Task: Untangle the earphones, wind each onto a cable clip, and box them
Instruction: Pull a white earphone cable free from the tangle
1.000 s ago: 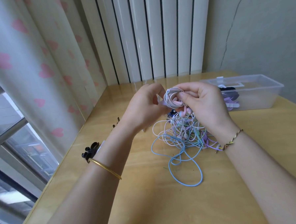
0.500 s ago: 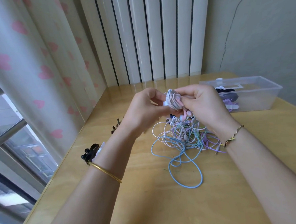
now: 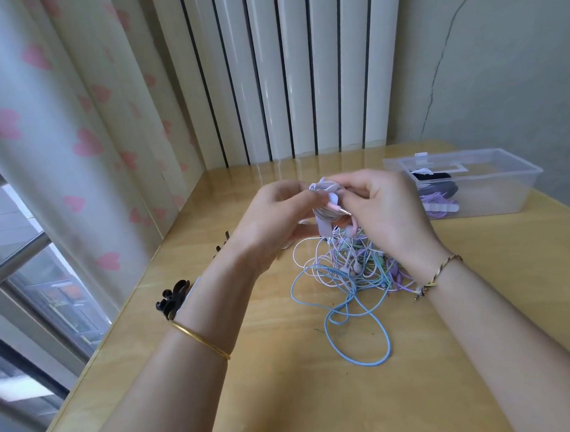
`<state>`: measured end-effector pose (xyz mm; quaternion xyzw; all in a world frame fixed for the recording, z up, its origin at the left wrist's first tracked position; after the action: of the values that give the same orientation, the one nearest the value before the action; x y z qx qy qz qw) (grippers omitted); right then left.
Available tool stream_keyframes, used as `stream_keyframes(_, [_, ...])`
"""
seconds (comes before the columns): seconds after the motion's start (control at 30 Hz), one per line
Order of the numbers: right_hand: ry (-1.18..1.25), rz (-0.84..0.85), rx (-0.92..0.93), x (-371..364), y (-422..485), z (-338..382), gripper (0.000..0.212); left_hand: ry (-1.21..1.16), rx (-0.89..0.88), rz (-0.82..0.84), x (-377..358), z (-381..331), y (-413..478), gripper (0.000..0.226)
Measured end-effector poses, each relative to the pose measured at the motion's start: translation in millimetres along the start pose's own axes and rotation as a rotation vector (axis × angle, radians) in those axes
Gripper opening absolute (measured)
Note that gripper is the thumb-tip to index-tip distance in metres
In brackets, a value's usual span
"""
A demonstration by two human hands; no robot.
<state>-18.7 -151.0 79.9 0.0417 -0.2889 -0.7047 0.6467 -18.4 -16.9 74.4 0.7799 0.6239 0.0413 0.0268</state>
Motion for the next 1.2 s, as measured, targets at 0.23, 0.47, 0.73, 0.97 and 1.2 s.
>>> stream_keyframes(0.23, [-0.010,-0.064,-0.003,2,2,-3,0.019,-0.161,0.017,0.107,-4,5,0,0.026])
stream_keyframes(0.47, [0.018,-0.136,-0.004,2,0,-3,0.025,-0.277,0.017,0.076,-5,3,5,0.037])
stream_keyframes(0.73, [0.273,-0.175,-0.117,6,2,-13,0.015,-0.127,-0.082,-0.026,-3,-2,4,0.035])
stream_keyframes(0.97, [0.320,-0.156,-0.166,5,2,-23,0.014,-0.088,-0.087,0.113,-14,1,4,0.035])
stream_keyframes(1.2, [0.347,-0.099,-0.072,-4,2,-16,0.013,0.026,-0.143,-0.171,-13,-3,7,0.019])
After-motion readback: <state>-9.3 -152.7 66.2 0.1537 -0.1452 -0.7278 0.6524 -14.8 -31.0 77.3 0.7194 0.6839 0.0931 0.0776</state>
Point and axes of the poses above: each hand's wrist, its own y-axis towards the middle knuckle, its own x-axis out of the back of the hand, z = x × y, the point moved 6 cm from there along y, towards the middle knuckle
